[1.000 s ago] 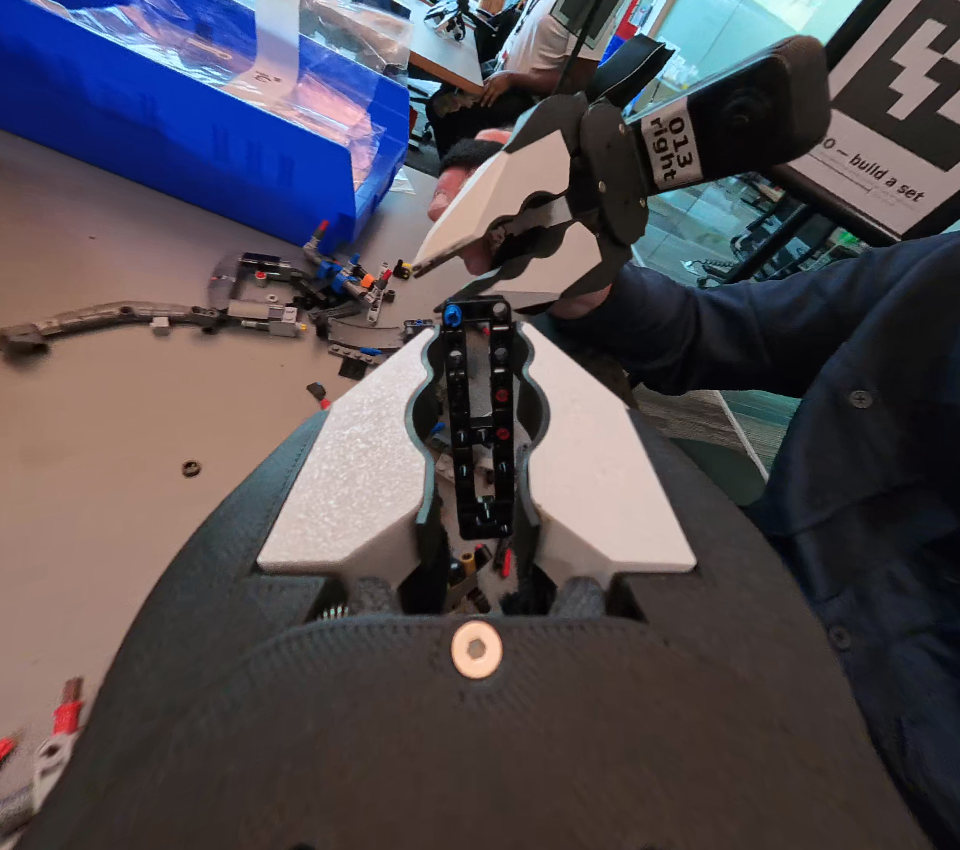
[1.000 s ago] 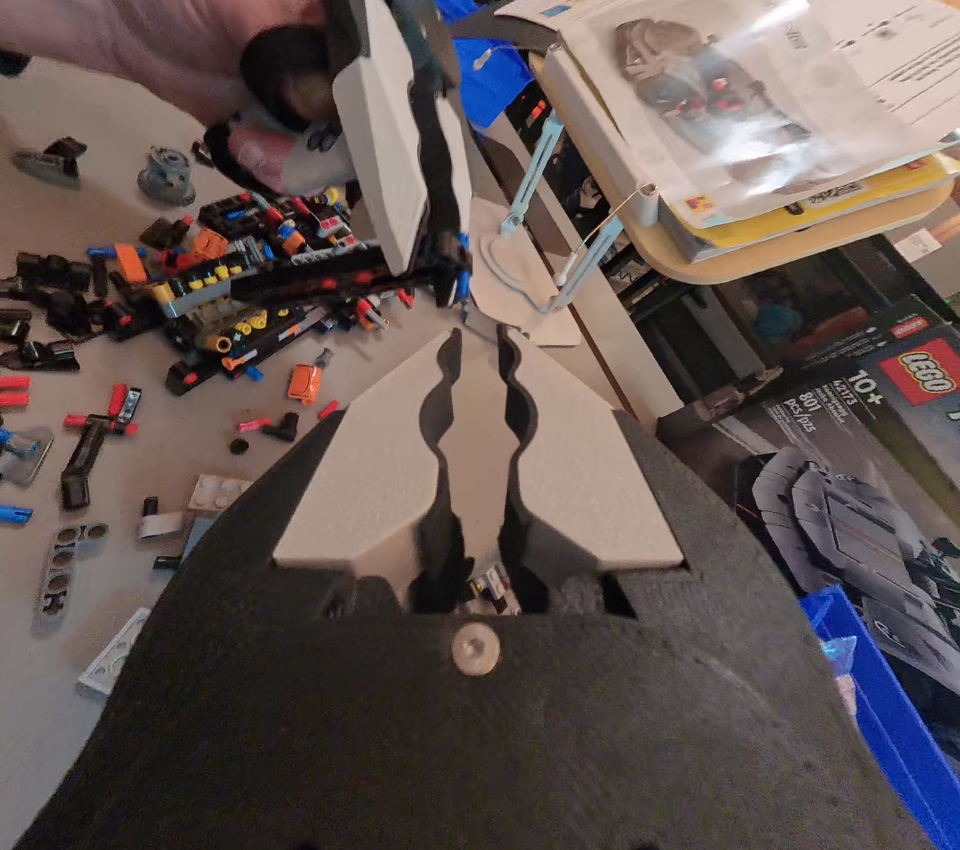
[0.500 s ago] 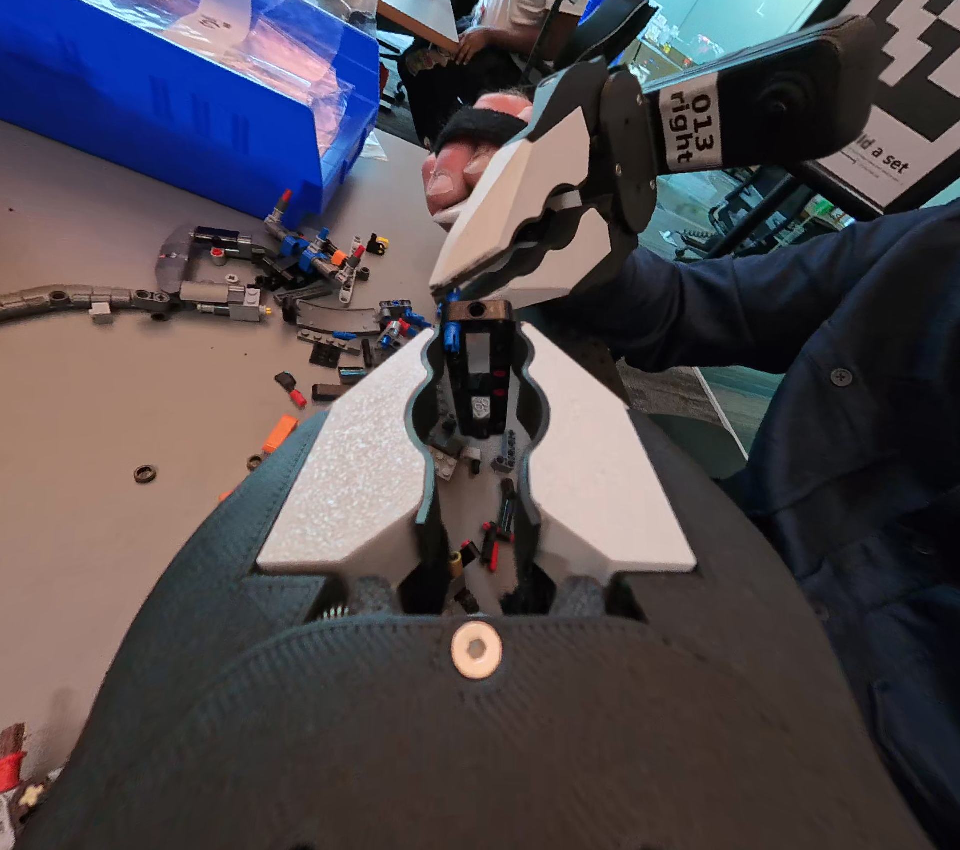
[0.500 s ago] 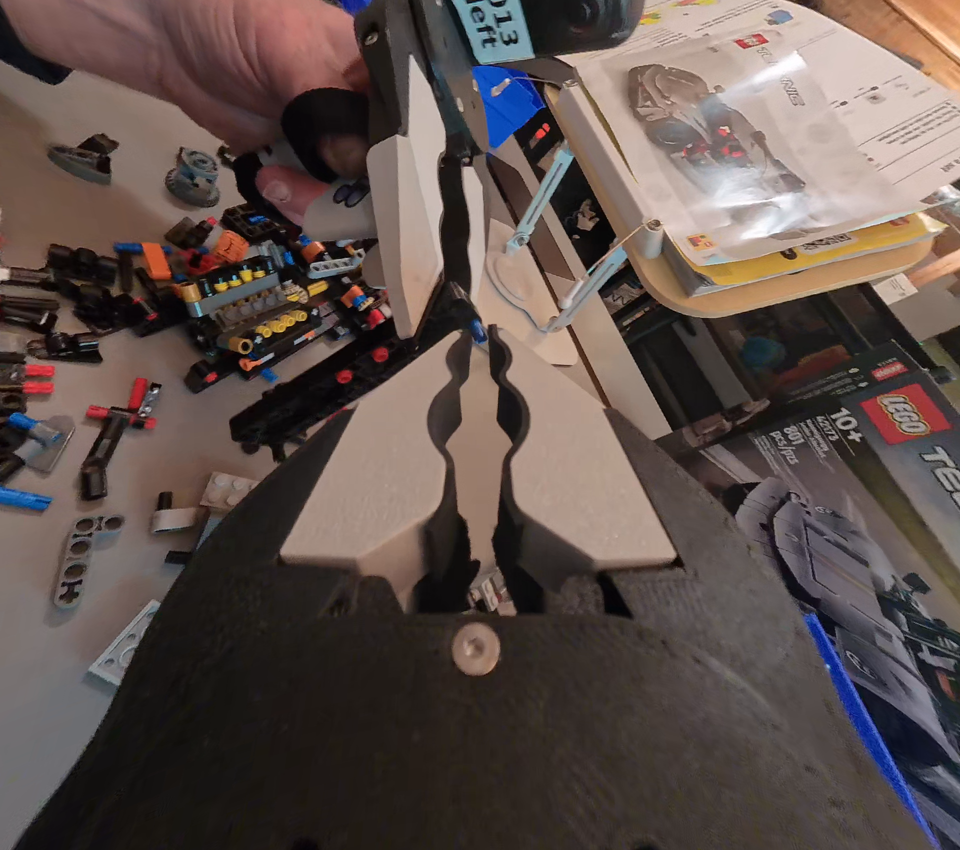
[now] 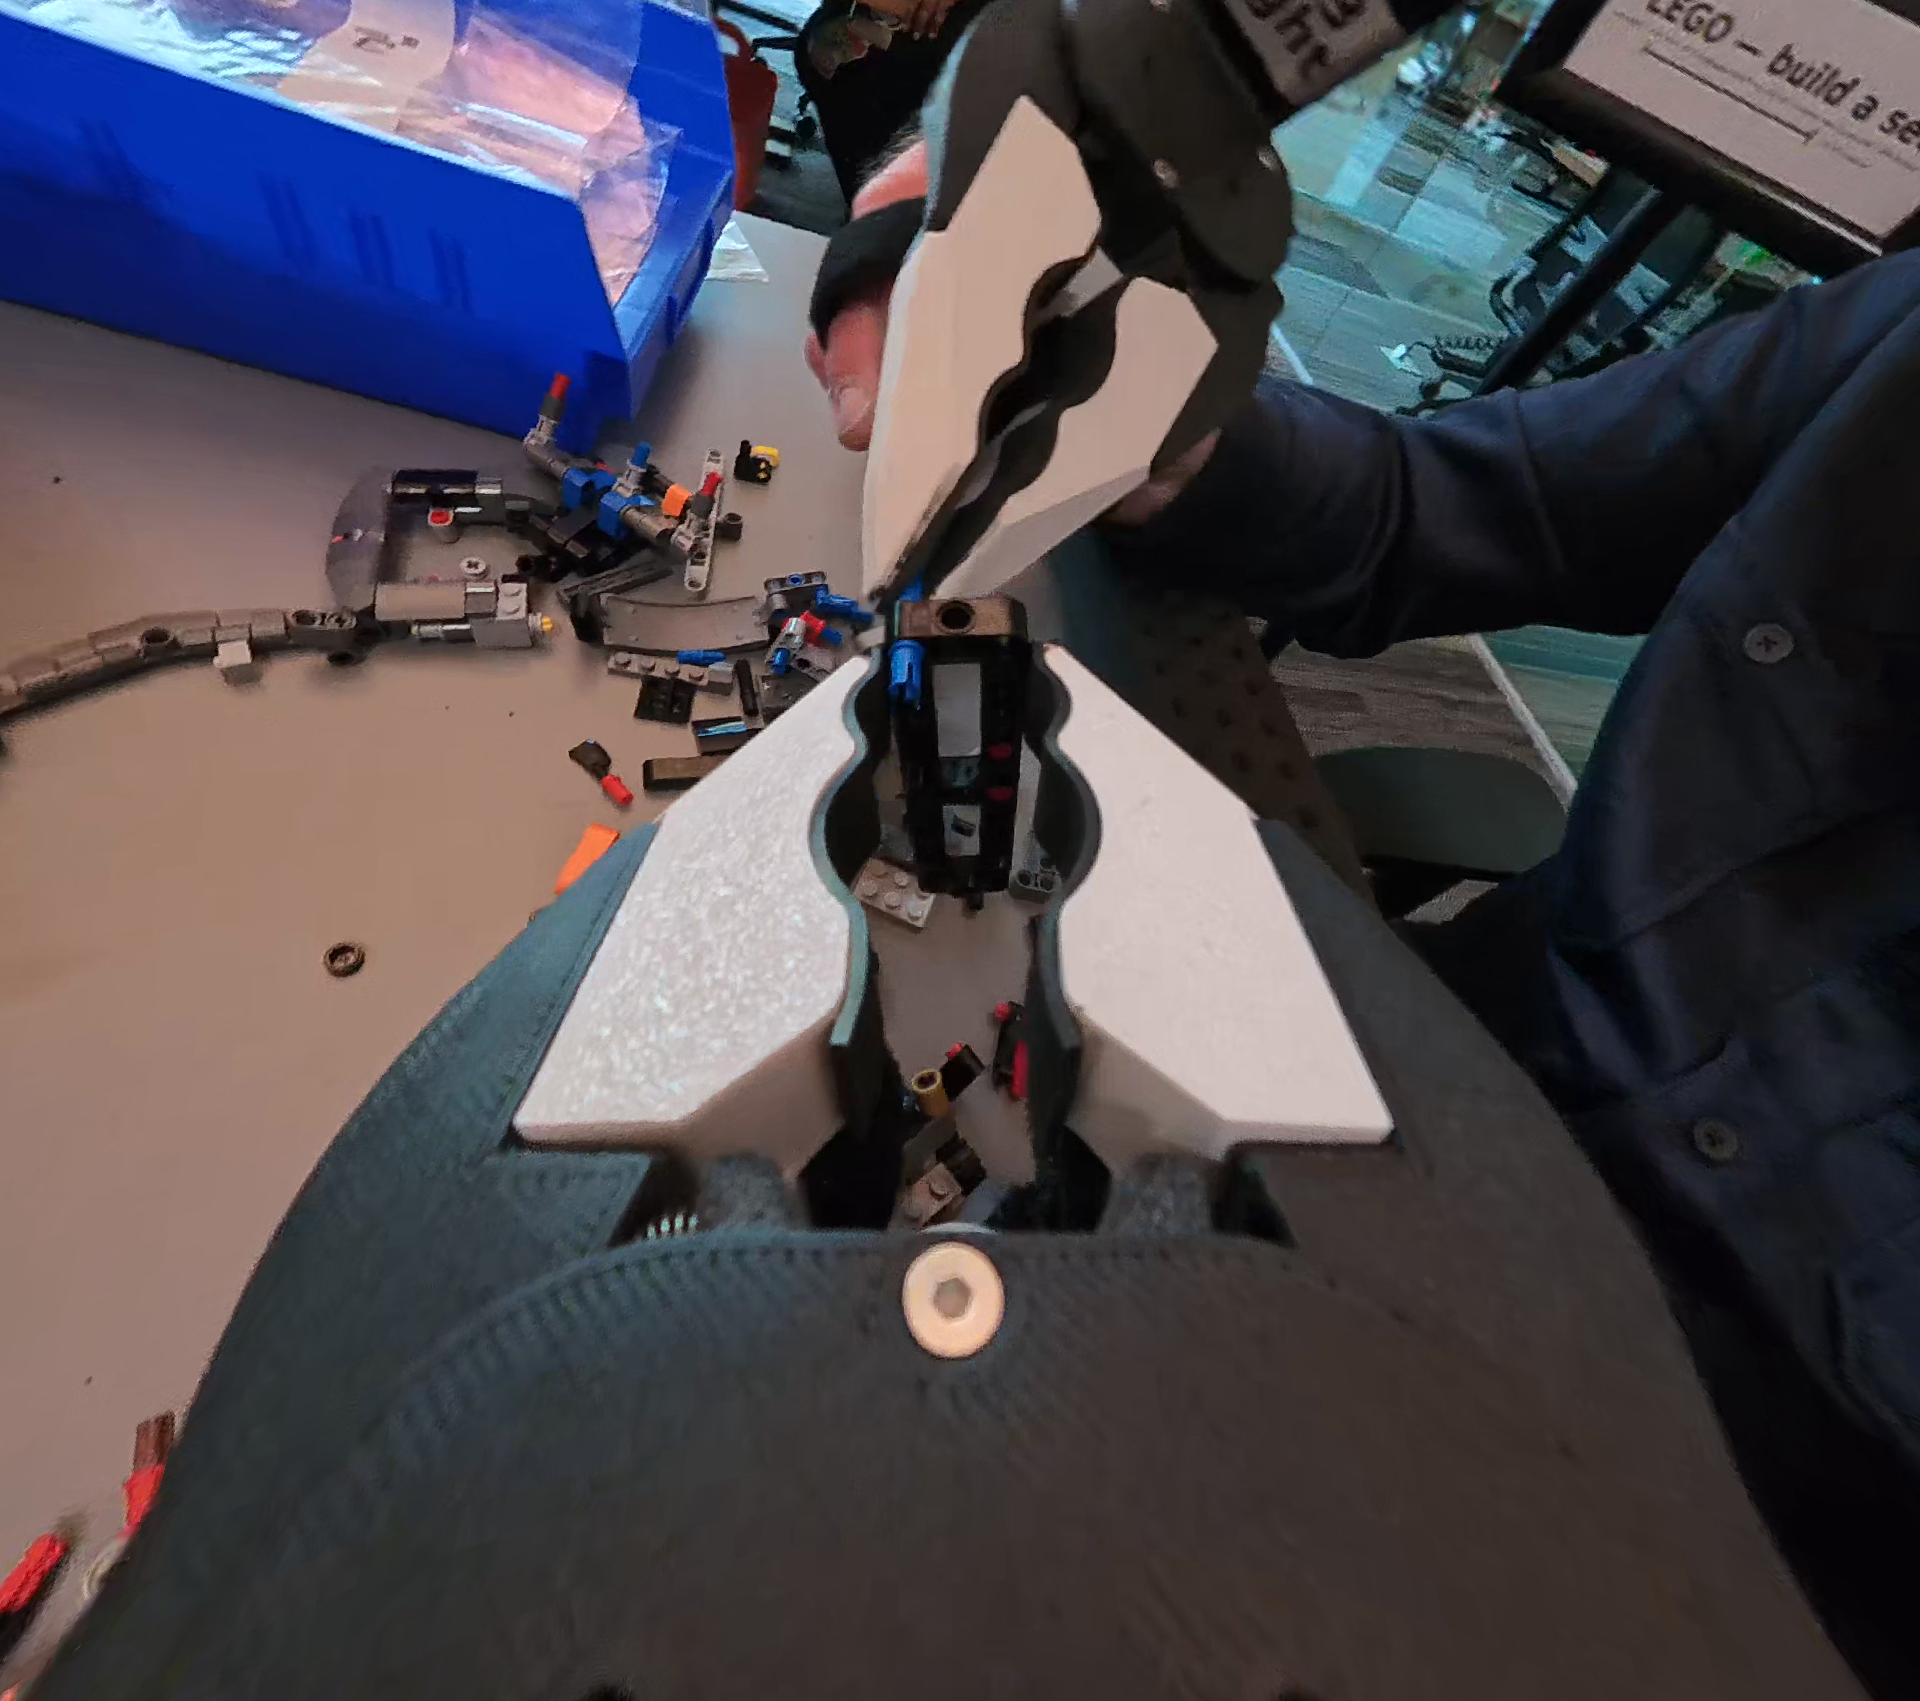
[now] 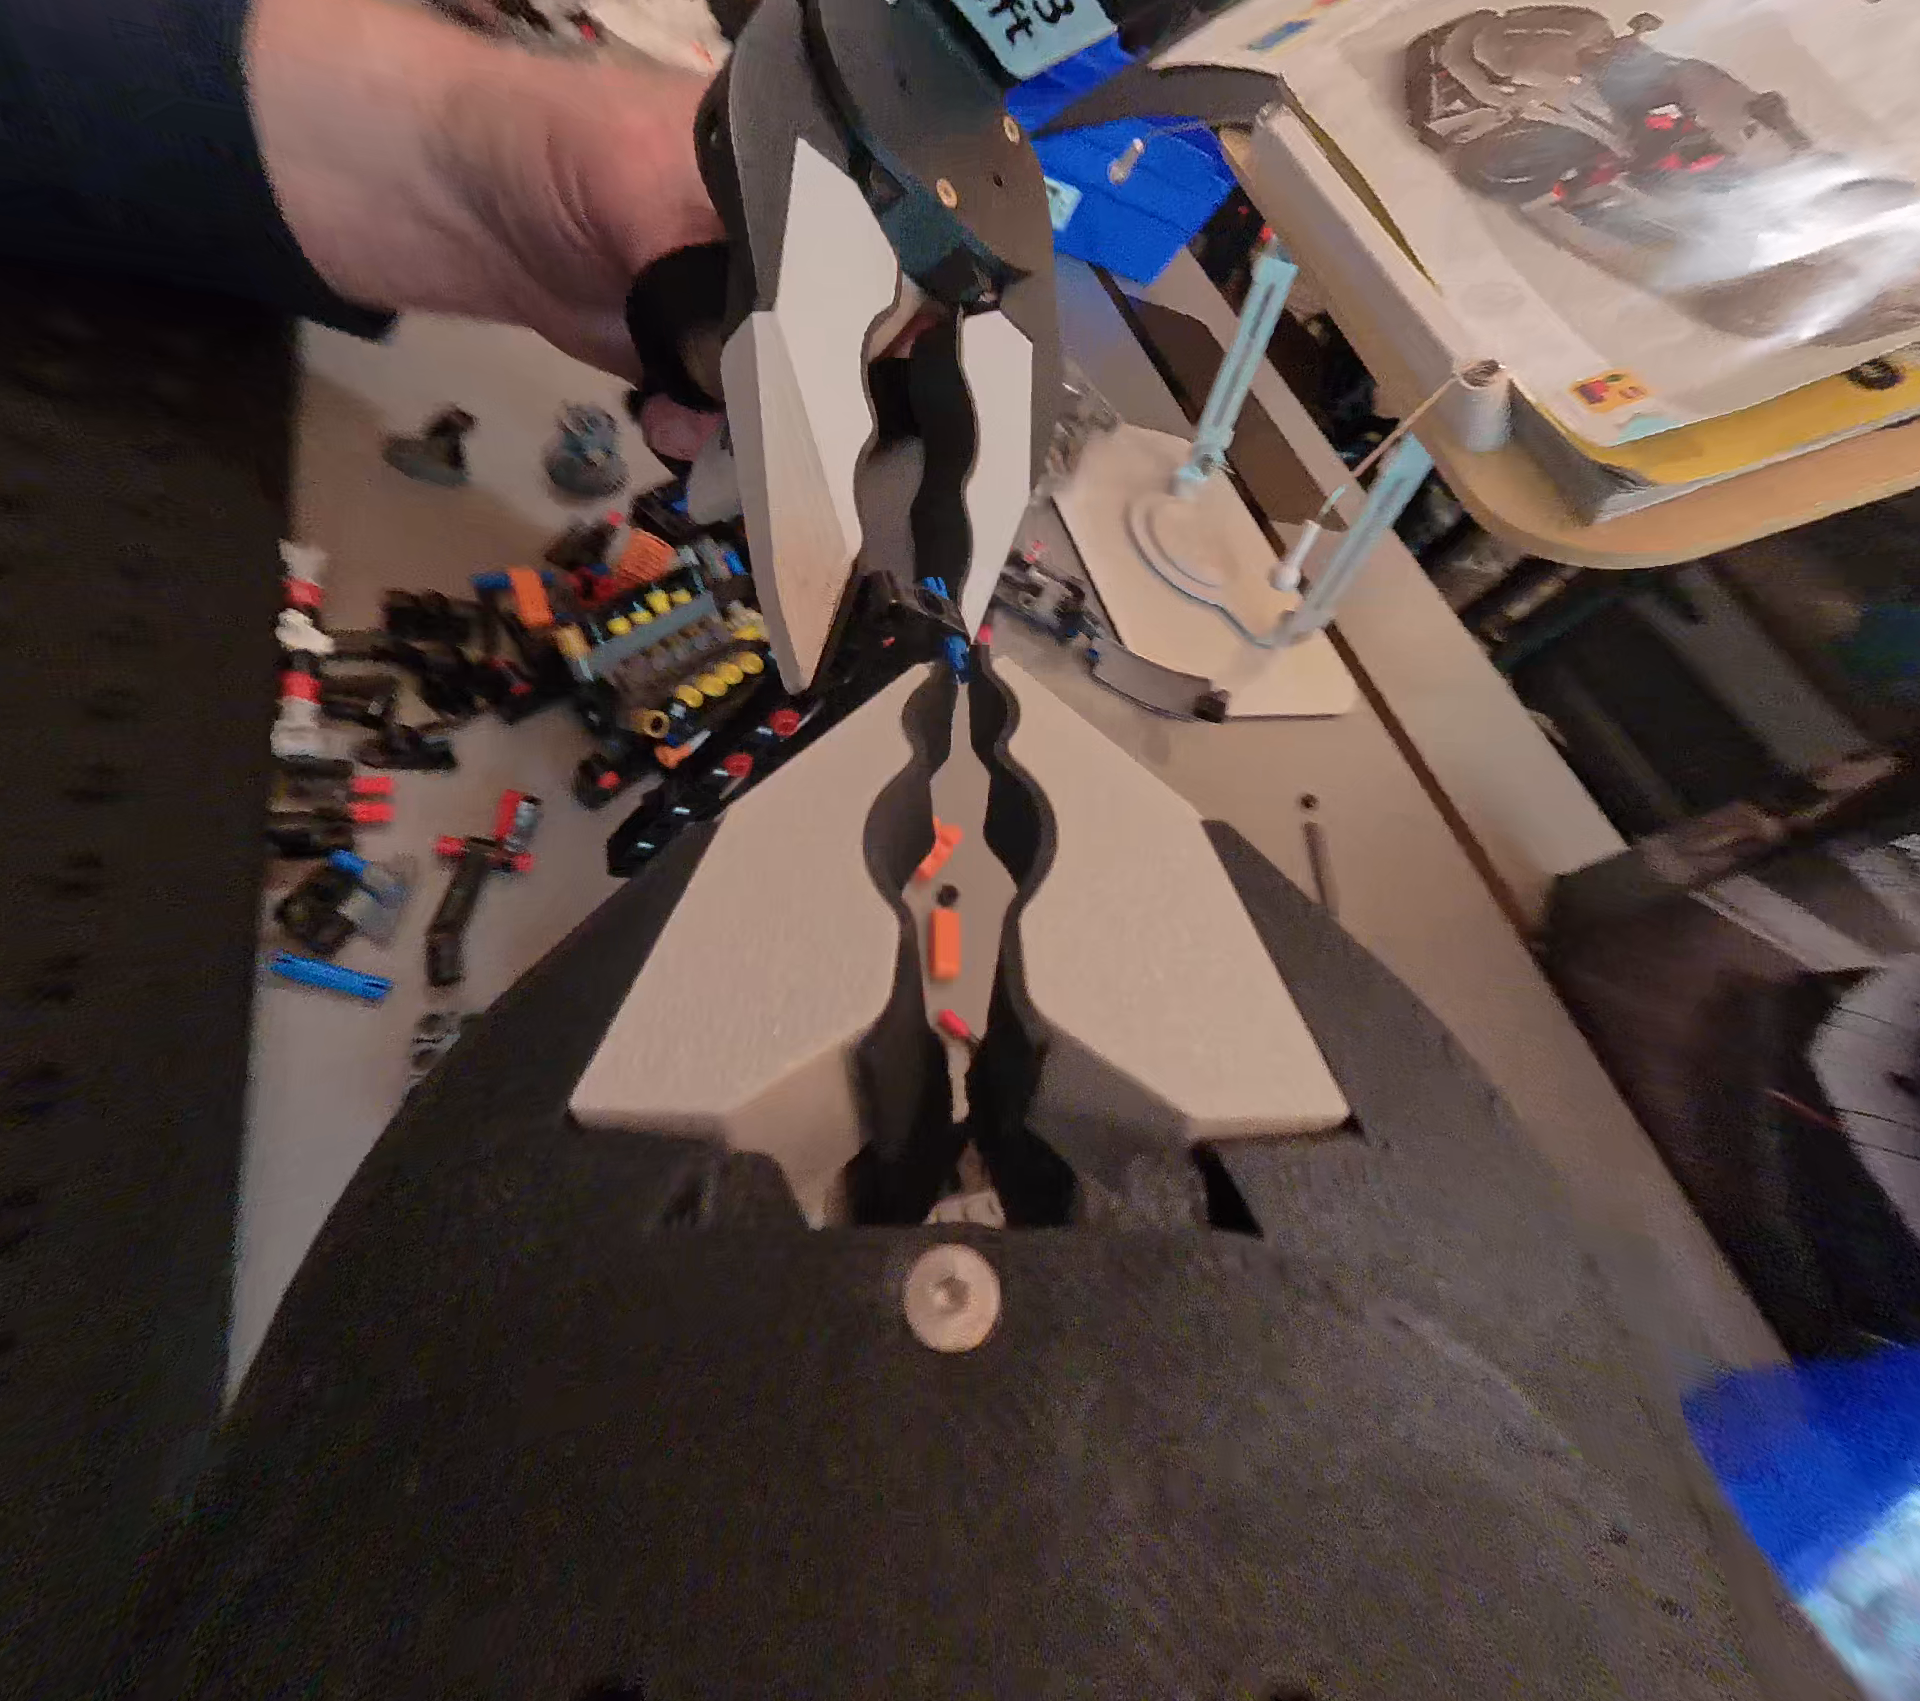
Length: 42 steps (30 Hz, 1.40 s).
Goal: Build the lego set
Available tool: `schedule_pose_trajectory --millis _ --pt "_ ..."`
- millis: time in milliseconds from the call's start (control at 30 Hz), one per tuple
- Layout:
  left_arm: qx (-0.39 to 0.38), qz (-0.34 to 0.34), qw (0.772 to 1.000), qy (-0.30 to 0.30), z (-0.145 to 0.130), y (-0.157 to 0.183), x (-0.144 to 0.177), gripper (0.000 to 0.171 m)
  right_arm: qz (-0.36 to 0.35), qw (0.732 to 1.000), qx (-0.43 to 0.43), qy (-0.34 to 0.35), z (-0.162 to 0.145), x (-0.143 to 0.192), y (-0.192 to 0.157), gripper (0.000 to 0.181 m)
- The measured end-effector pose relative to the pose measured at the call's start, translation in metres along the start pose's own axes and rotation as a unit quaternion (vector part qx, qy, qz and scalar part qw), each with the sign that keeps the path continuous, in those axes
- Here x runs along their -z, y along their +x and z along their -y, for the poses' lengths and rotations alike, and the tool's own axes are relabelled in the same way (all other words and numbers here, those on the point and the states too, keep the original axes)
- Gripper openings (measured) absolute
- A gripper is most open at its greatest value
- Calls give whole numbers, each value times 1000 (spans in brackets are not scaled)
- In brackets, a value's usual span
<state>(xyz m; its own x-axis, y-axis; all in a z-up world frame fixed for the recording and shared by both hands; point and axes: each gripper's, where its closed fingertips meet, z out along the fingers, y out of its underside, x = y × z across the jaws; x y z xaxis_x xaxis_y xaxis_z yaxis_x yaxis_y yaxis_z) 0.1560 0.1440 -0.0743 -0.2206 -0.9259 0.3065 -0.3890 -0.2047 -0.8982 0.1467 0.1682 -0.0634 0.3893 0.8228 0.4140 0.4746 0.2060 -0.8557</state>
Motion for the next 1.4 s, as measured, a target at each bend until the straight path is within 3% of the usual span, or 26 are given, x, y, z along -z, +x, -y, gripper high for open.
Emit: schedule_pose_trajectory --millis 367,400,467,500,633,867,1167,1400 --pt "-80 15 996 39 21 19 16 22 79 990 -76 89 25 17 -10 0" --pt "-74 38 995 57 27 13 23 22 80 989 -83 96 25 19 -8 0" --pt "-47 64 982 171 55 2 72 20 82 982 -107 129 30 33 0 0" --pt "-45 75 978 187 57 -2 87 21 66 984 -113 122 24 33 4 0" --pt "-40 9 988 151 48 14 60 22 76 981 -144 110 19 17 2 0" --pt "-83 22 993 81 32 13 19 22 60 963 -188 182 35 20 14 7" --pt "-74 20 992 102 37 11 15 22 101 959 -200 173 31 20 6 14" --pt "-64 -1 993 95 33 14 5 22 84 967 -169 169 32 20 4 4"
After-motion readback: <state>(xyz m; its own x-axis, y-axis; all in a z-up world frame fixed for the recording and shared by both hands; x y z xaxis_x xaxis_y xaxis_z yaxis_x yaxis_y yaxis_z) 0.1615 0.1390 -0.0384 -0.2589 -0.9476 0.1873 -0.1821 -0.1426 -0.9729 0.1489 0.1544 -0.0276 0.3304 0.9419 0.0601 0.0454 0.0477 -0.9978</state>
